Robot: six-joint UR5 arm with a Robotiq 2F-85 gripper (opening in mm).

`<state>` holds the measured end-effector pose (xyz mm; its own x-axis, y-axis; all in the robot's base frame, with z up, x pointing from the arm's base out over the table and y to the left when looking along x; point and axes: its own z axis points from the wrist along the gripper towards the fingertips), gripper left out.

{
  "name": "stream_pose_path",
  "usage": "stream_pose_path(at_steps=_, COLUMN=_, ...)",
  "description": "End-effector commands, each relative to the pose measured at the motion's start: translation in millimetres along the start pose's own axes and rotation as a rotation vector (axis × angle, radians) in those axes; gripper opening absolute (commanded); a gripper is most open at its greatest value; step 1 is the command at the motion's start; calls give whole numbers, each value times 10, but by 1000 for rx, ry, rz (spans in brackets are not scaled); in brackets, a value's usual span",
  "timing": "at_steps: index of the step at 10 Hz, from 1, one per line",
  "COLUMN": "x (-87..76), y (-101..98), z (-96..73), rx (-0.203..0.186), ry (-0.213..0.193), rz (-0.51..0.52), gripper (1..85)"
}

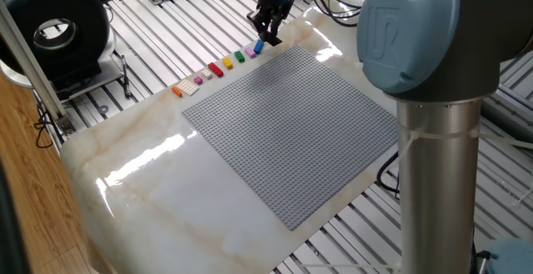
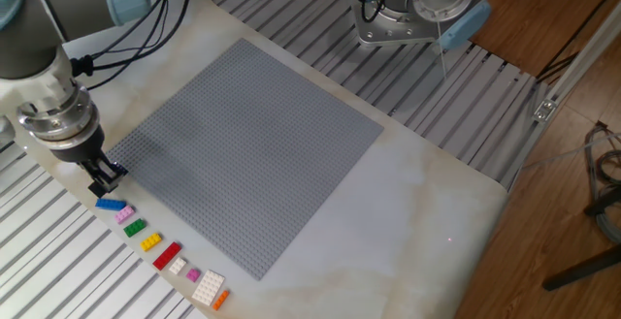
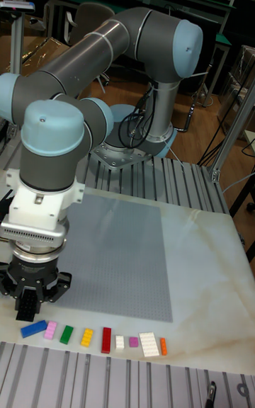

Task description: Stack small Lego blocks one on top of the other

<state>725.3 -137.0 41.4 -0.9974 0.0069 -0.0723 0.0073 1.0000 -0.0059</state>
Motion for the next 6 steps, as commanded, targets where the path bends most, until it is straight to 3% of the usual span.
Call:
stream_pose_path(at_steps=1, x=-62, y=38, z=-53, rx=-9, ry=5, rz=-7, gripper=10)
stream_pose_path(at_steps=6, x=-69, y=34, z=-53, rx=-7, ry=2, rz=-53, gripper=10)
